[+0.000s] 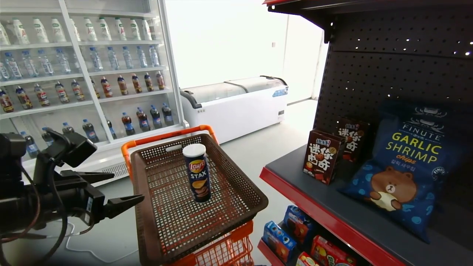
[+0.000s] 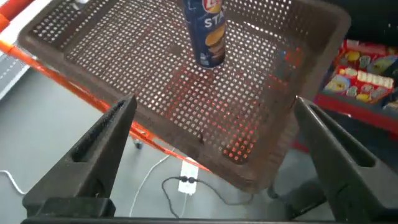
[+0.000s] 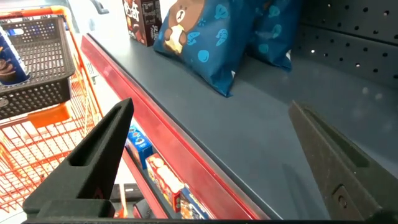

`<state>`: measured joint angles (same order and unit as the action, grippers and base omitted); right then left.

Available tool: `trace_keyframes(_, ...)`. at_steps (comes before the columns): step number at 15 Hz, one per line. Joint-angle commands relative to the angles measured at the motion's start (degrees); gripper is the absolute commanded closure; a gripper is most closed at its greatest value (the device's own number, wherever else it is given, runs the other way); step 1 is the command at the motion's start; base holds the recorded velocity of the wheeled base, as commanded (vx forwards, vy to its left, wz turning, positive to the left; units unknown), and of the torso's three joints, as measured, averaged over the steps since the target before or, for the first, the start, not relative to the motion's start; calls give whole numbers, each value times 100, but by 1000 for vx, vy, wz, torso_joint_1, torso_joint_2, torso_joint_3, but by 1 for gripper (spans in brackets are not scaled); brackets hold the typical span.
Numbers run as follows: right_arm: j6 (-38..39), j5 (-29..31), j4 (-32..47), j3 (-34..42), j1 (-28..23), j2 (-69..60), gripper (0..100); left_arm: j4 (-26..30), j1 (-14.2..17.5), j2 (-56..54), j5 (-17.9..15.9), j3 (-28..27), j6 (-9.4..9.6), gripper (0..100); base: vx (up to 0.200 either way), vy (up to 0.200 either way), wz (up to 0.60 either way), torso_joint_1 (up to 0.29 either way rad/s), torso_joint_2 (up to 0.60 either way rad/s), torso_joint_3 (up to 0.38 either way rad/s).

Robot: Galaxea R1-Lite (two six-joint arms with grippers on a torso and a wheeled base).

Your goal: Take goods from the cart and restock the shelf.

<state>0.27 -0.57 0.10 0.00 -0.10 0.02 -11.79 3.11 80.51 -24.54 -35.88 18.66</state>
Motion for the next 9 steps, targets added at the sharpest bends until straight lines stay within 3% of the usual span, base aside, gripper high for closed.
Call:
trace_keyframes(1, 0, -4, -1, 0, 1, -2, 0, -482, 93, 1275, -499, -192, 331, 0, 0, 0, 0, 0, 0, 0)
trace_keyframes(5, 0, -4, -1, 0, 1, -2, 0, -1370, -56, 2347, -490, -728, 384, 0, 0, 0, 0, 0, 0, 0)
trace_keyframes(8, 0, -4, -1, 0, 1, -2, 0, -1801, -205, 2918, -526, -912, 665, 0, 0, 0, 0, 0, 0, 0)
trace_keyframes(9, 0, -4, -1, 0, 1, -2, 0, -1836, -223, 2980, -534, -921, 674, 0, 0, 0, 0, 0, 0, 0)
